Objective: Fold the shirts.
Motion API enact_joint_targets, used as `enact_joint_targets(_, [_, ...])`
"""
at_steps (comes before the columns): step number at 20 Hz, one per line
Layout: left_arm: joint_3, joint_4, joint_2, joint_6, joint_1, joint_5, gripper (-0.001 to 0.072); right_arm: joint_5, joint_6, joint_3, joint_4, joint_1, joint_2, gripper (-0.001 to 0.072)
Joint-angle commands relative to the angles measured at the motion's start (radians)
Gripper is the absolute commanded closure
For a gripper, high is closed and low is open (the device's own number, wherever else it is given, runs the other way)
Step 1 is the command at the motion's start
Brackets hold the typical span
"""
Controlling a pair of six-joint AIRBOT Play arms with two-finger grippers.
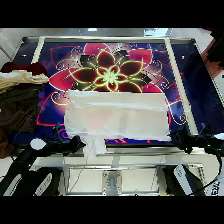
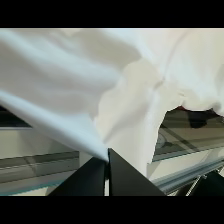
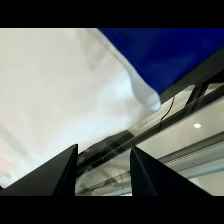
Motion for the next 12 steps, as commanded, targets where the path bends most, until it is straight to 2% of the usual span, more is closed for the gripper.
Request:
enact_joint_targets(1, [0.001, -0.006, 0.001, 0.008, 0.0, 0.006, 0.0688, -0.066, 0.021, -0.081, 0.027, -0.002, -0.008, 0.0333])
enact_joint_targets(10, [0.001, -0.006, 0.001, 0.008, 0.0, 0.016, 0.0689, -0.255, 0.017, -0.119, 0.103, -0.002, -0.022, 0.0339])
enact_joint_targets(11, [0.001, -0.006, 0.001, 0.008, 0.0, 0.02, 0.0689, -0.263, 0.013, -0.119, 0.113, -0.002, -0.024, 0.0418])
enact_joint_targets(12, [0.001, -0.005, 0.001, 0.009, 0.0, 0.026, 0.0689, -0.267, -0.009, -0.119, 0.119, -0.002, -0.024, 0.056])
